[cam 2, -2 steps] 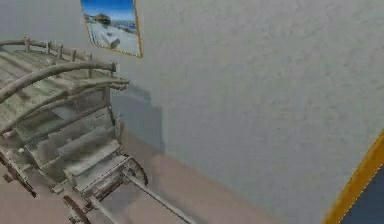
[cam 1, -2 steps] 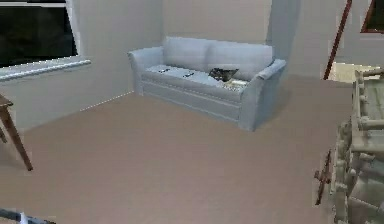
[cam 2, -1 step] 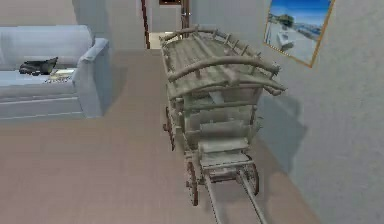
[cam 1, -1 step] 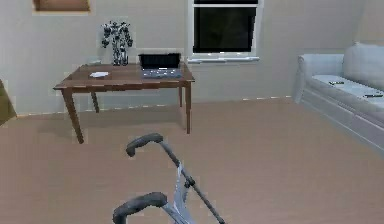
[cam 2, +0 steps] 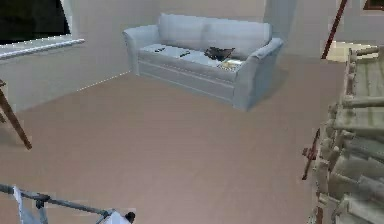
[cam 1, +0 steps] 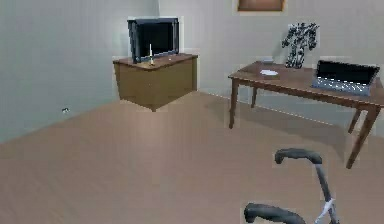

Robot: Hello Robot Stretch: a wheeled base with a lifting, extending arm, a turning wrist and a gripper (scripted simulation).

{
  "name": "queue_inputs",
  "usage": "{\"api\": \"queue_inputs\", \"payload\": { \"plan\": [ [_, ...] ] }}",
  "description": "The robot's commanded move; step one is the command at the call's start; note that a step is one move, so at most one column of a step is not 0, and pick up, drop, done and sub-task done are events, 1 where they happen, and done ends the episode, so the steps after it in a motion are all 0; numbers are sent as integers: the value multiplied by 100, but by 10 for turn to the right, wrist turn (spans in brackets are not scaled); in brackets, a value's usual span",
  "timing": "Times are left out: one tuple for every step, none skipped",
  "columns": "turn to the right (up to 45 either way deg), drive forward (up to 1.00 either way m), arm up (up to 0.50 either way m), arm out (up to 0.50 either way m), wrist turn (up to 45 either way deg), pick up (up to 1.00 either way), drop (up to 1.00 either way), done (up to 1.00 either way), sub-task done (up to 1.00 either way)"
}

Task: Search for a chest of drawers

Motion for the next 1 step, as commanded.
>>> {"api": "queue_inputs", "payload": {
  "plan": [
    [-360,0,0,0,0,0,0,0,0]
  ]
}}
